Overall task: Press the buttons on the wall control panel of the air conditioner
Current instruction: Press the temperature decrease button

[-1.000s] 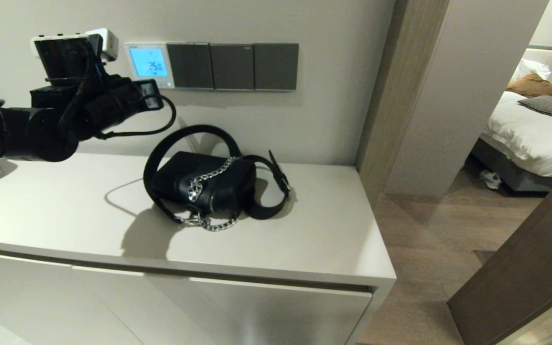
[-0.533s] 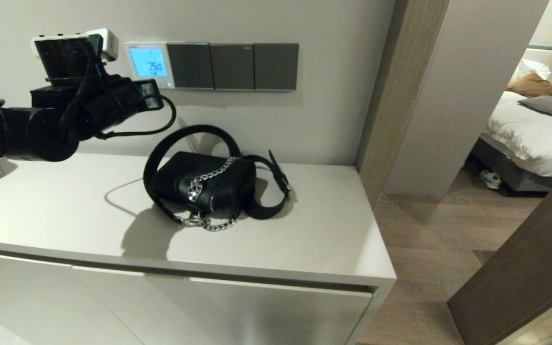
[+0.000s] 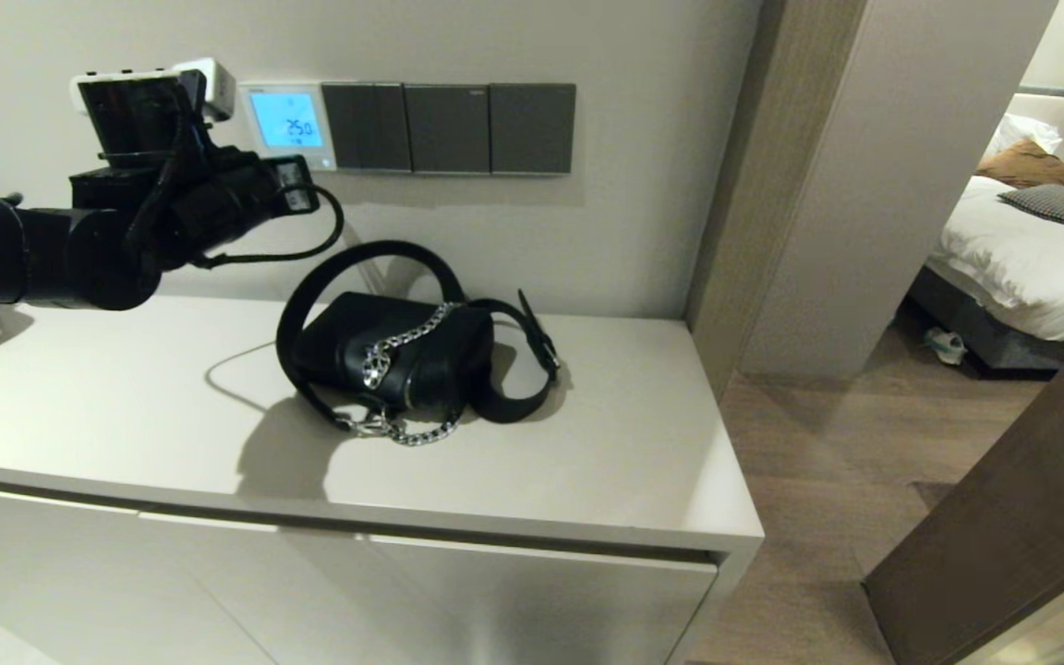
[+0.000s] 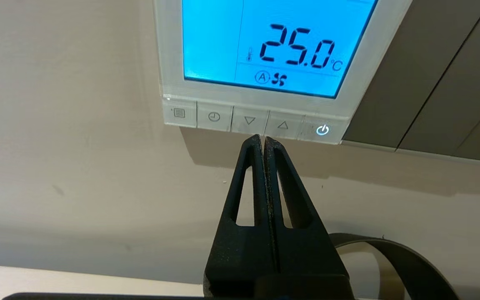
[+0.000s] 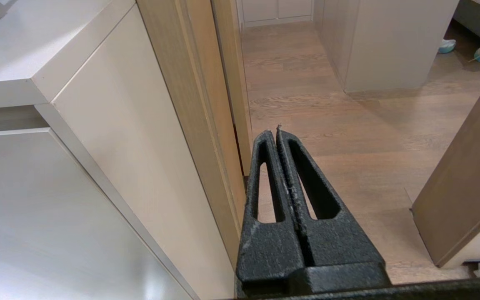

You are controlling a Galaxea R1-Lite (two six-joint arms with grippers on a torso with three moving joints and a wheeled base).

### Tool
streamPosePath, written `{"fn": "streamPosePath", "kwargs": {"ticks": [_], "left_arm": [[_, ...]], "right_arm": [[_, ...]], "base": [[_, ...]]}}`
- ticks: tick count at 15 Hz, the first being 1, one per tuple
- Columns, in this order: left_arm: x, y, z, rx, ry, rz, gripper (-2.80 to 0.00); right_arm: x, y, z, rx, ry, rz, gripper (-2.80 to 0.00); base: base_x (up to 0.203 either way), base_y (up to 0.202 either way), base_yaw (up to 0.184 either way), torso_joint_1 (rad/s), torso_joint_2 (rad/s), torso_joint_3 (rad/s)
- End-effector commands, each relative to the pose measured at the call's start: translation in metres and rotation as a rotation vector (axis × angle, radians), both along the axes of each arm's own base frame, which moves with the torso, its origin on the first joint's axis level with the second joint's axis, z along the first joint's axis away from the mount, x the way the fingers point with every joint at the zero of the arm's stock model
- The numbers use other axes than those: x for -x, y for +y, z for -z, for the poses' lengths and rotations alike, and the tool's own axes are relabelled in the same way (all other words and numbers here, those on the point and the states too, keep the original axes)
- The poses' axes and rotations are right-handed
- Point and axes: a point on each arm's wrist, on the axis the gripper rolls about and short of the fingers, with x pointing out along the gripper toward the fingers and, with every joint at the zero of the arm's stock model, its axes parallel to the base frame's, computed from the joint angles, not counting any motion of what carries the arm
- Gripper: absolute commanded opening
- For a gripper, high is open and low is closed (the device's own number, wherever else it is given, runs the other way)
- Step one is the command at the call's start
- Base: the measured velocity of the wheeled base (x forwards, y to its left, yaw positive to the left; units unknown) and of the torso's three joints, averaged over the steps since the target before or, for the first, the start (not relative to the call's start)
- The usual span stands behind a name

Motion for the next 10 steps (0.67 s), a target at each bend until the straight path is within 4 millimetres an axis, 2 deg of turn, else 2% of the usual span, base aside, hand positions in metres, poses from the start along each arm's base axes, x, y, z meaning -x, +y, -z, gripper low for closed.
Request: {"fn": "streamPosePath", "kwargs": {"ticks": [1, 10], "left_arm": [[-0.0025, -0.0004, 0.0005, 0.002, -0.001, -0.001, -2.8], [-0.0059, -0.0009, 0.0035, 0.001, 0.003, -0.001, -2.8]], "right_arm": [[-0.0002, 0.0, 0.0004, 0.0, 0.003, 0.0, -2.8], [-0.0002, 0.0, 0.0004, 0.0, 0.003, 0.0, -2.8]], "base": [[0.0, 0.0, 0.0, 0.0, 0.0, 0.0], [0.0, 0.0, 0.0, 0.0, 0.0, 0.0]]}}
